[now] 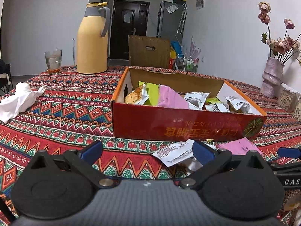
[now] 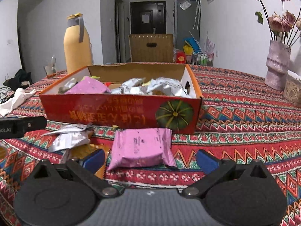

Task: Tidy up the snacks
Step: 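Grasp a pink packet with the right gripper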

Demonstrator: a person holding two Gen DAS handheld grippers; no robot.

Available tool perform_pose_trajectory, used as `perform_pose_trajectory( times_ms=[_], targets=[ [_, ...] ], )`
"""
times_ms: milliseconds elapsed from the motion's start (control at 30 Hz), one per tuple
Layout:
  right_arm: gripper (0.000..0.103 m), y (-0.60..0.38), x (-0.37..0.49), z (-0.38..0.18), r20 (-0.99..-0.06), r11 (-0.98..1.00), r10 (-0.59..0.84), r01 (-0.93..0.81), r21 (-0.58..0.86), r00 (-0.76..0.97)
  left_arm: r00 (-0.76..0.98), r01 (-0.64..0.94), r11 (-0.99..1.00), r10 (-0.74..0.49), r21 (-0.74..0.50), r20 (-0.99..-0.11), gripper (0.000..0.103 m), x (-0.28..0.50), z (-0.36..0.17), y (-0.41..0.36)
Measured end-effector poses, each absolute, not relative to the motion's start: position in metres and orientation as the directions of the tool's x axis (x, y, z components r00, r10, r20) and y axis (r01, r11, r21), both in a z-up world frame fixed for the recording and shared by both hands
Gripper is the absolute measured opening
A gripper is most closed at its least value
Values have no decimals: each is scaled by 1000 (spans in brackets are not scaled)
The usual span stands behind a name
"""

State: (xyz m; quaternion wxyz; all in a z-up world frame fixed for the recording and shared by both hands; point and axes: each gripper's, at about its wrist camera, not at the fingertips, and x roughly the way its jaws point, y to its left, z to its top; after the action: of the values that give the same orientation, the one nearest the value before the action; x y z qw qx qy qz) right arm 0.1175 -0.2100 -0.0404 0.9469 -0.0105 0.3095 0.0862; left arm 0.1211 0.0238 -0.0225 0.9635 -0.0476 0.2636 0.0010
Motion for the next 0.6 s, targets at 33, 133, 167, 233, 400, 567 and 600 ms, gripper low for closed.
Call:
perform_pose_trajectory(
  times_ms=[33, 133, 167, 233, 400, 567, 600],
  targets=[
    [103, -211, 119, -40, -590, 986, 155, -164, 40, 792, 862, -23, 995, -28, -93, -506, 103, 121, -23, 23],
    [103, -214, 124, -40, -598, 985, 163, -161, 58, 785, 861, -25, 995, -26, -94, -508, 103, 122, -26, 23],
    [103, -213, 126, -40, -601, 985, 166, -163, 60, 782, 859, -25, 995, -29, -98, -510, 103, 123, -27, 23],
    [103, -212, 131, -40, -611, 984, 168, -171, 55, 774, 857, -29, 994, -31, -108, -514, 103, 124, -28, 25],
    [103, -202, 147, -41, -644, 980, 159, -196, 13, 748, 855, -28, 992, -38, -119, -518, 103, 124, -29, 26],
    [103, -191, 165, -46, -673, 977, 142, -212, -22, 726, 854, -29, 991, -41, -127, -519, 103, 125, -30, 27],
    [103, -189, 169, -47, -681, 976, 144, -218, -24, 718, 853, -29, 991, -42, -128, -520, 103, 125, -30, 27]
  ],
)
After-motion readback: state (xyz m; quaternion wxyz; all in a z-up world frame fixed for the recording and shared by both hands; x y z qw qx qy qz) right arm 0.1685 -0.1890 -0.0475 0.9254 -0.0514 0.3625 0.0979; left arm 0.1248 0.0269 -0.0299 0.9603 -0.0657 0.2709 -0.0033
